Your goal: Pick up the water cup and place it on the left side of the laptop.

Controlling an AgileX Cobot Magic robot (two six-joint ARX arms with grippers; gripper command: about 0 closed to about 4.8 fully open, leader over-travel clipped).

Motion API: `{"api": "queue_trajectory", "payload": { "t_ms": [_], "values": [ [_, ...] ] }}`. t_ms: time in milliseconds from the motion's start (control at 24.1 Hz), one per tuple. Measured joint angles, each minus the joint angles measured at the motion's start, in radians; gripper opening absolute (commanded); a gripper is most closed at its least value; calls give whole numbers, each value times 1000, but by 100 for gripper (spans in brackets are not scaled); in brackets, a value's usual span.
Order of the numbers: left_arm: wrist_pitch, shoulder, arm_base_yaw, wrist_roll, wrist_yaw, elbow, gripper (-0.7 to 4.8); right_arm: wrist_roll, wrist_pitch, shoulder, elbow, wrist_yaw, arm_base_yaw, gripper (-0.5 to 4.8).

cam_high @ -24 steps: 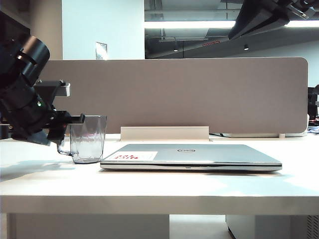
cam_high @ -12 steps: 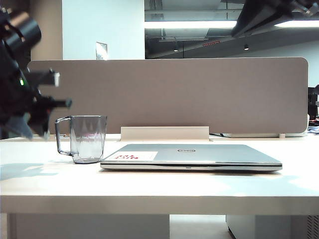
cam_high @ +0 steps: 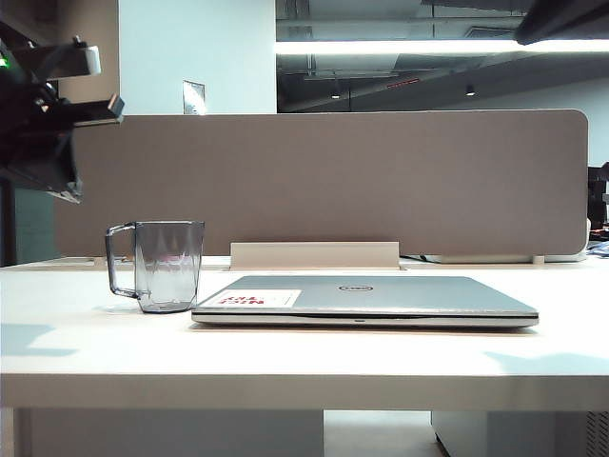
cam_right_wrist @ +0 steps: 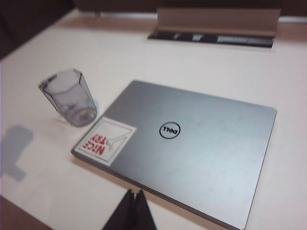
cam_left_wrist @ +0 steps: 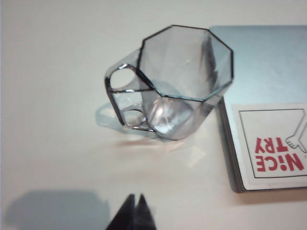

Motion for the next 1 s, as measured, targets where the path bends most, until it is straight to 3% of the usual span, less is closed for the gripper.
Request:
{"api": "queue_trajectory", "payload": {
  "t_ms": [457, 831, 997],
  "values": [
    [-5, -292, -25, -61, -4, -179, -6, 100, 33, -235, -183, 74, 1, -2],
    [-39, -532, -26, -72, -4, -272, -6, 208, 106, -399, -434, 98, 1, -2],
    [-42, -661, -26, -126, -4, -357, -6, 212, 121, -450, -498, 97, 1, -2]
  ]
}}
